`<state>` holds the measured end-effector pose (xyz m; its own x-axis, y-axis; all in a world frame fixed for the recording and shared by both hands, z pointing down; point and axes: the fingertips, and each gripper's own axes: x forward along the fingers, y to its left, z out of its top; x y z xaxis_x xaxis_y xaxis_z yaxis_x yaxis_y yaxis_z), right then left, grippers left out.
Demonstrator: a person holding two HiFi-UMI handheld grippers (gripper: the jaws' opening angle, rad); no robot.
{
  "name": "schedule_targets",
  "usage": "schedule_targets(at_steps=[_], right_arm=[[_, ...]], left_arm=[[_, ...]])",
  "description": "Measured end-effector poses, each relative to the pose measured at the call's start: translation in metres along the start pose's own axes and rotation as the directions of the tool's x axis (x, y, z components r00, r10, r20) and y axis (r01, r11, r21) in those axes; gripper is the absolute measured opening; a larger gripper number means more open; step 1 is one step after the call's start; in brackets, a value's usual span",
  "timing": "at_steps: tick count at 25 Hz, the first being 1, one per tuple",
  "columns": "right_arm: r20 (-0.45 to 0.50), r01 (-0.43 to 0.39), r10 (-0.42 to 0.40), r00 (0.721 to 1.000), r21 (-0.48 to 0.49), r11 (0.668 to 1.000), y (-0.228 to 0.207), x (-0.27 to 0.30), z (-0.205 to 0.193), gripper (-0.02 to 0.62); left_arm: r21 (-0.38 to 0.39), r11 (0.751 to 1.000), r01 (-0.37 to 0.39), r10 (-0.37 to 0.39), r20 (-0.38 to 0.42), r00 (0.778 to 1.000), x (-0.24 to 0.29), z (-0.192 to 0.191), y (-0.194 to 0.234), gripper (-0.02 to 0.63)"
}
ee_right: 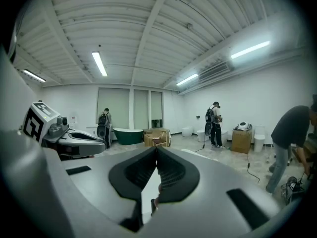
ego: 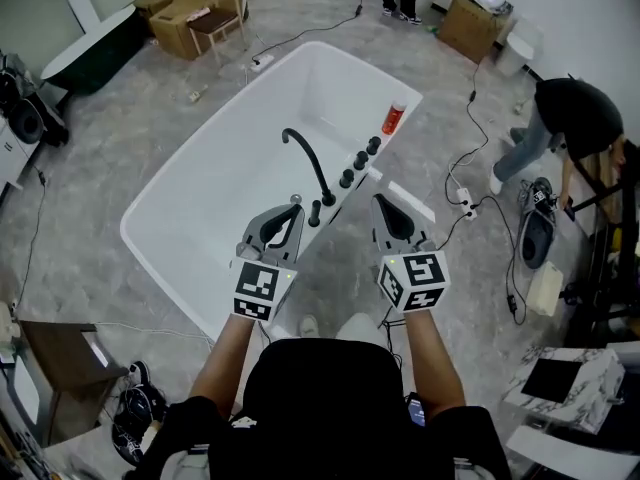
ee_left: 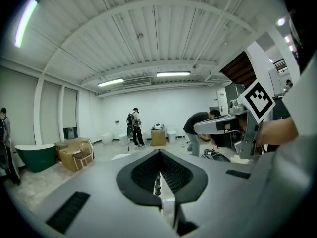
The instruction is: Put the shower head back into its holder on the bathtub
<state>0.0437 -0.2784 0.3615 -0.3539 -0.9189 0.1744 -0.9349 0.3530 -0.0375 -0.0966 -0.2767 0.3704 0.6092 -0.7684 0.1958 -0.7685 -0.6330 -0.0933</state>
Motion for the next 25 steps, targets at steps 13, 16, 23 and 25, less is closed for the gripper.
schedule_targets(at_steps=[13,16,23,25], right_arm=[[0.061,-0.028,0.028,0.998,-0.001,1.000,-0.041,-0.036,0.044,0.023],[0.065,-0.034,0.034,0.997,-0.011,0.999,-0.047,-0.044,0.047,0.023],[0.069,-0.048,0.049,0.996,-0.011,0.999,-0.052,-0.058,0.049,0.023],[0.073,-0.052,0.053,0.996,-0.012,0.999,-0.052,-0.062,0.050,0.023]], left_arm=[[-0.013,0.998,-0.068,0.069,0.068,0.995,0.004,0.067,-0.036,0.014],[-0.017,0.996,-0.085,0.086,0.075,0.993,0.004,0.073,-0.044,0.014],[-0.023,0.995,-0.101,0.103,0.078,0.992,0.000,0.078,-0.060,0.014],[-0.021,0.994,-0.104,0.106,0.077,0.991,-0.001,0.079,-0.063,0.014]])
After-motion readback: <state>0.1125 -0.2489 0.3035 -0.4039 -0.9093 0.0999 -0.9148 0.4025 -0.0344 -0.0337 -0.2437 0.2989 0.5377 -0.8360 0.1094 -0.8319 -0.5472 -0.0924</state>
